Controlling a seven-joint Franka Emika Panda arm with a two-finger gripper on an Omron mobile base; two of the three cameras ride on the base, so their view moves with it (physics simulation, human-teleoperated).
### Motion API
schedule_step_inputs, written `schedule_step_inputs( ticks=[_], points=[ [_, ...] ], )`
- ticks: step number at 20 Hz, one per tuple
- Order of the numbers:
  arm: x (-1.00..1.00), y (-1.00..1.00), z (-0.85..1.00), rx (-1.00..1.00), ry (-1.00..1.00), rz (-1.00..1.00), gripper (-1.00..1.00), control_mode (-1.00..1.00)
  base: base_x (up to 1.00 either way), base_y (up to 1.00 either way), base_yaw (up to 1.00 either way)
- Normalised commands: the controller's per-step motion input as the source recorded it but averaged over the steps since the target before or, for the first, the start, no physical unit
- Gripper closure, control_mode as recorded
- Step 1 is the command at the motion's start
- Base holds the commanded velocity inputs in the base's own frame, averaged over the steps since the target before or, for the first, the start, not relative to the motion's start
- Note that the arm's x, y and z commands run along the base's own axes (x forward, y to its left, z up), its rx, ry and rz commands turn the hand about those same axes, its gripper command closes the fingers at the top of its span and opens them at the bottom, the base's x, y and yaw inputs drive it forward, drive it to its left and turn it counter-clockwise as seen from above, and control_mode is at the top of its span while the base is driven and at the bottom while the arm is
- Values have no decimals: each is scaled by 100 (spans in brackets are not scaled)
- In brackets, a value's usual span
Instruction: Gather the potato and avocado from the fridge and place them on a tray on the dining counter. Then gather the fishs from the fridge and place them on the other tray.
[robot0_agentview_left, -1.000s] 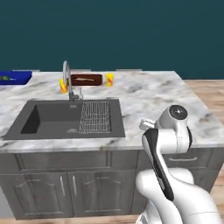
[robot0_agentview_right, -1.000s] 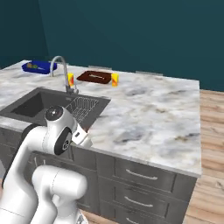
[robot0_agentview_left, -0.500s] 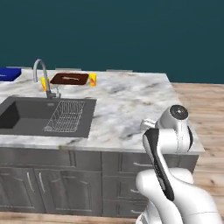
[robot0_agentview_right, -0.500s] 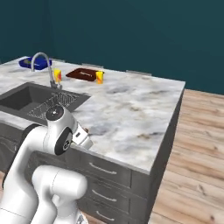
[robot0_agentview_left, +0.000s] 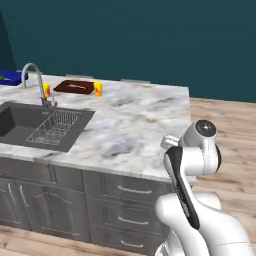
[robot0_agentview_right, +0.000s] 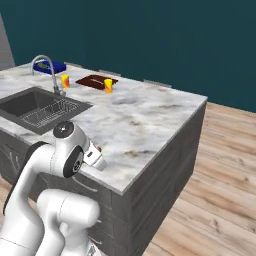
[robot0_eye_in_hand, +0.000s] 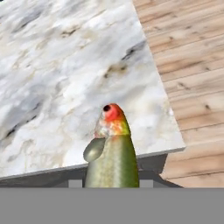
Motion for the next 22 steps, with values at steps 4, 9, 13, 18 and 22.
schedule_step_inputs(
  ticks=[4, 9, 13, 18, 22],
  points=[
    [0, 0, 0, 0, 0, 0, 100, 100, 0, -81, 34],
    [0, 0, 0, 0, 0, 0, 100, 100, 0, -77, 34],
    [0, 0, 0, 0, 0, 0, 100, 100, 0, -79, 34],
    [0, 0, 0, 0, 0, 0, 100, 100, 1, -77, 34],
    [0, 0, 0, 0, 0, 0, 100, 100, 11, -77, 35]
  ],
)
